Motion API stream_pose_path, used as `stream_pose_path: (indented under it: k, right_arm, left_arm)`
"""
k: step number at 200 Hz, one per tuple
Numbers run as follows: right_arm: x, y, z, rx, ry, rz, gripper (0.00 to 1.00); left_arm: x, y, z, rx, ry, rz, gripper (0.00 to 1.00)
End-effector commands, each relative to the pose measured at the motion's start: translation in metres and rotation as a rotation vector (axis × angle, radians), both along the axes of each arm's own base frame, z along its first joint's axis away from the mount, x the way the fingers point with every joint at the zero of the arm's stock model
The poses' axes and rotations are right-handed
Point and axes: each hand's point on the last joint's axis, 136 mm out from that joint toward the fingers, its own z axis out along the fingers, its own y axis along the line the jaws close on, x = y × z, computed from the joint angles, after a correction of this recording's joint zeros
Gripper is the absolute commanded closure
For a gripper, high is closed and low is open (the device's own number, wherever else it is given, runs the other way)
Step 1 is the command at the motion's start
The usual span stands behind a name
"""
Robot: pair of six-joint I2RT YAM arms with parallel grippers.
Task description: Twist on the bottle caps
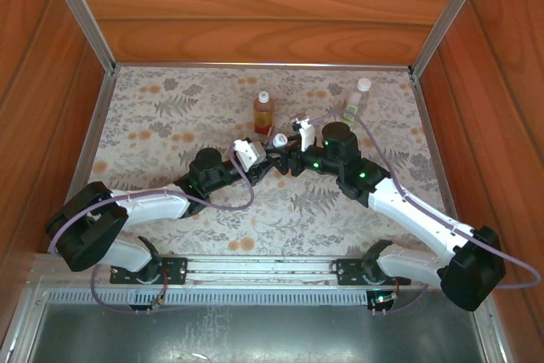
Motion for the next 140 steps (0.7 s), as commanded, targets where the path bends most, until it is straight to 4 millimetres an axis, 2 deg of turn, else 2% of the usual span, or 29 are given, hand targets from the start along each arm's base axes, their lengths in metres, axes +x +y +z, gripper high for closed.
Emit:
stream_pose_path:
  k: [1, 24, 47, 69, 97, 119, 140]
  right_arm:
    - [0.001, 0.004, 0.002, 0.023, -0.004, 0.006, 0.33]
    - [-0.001, 0.003, 0.003, 0.018, -0.004, 0.011, 0.47]
    - [-0.001, -0.005, 0.002, -0.011, -0.021, -0.014, 0.55]
    - [0.003, -0.014, -0.001, -0.049, -0.042, -0.065, 0.56]
    - [0.02, -0.032, -0.014, -0.14, -0.082, -0.179, 0.53]
    - [0.041, -0.05, -0.02, -0.244, -0.146, -0.293, 0.52]
    - [0.065, -0.06, -0.025, -0.316, -0.223, -0.343, 0.52]
  left_arm:
    - [-0.008, -0.007, 0.012, -0.025, -0.038, -0.052, 0.57]
    - [-0.009, -0.006, 0.011, -0.025, -0.034, -0.05, 0.56]
    - [-0.008, -0.003, 0.01, -0.022, -0.038, -0.038, 0.47]
    - [-0.006, 0.003, 0.007, -0.018, -0.032, -0.004, 0.33]
    - [-0.005, 0.018, -0.009, 0.003, -0.003, 0.06, 0.16]
    - [-0.005, 0.033, -0.027, 0.017, 0.047, 0.124, 0.1]
    - [-0.006, 0.048, -0.044, 0.029, 0.093, 0.182, 0.09]
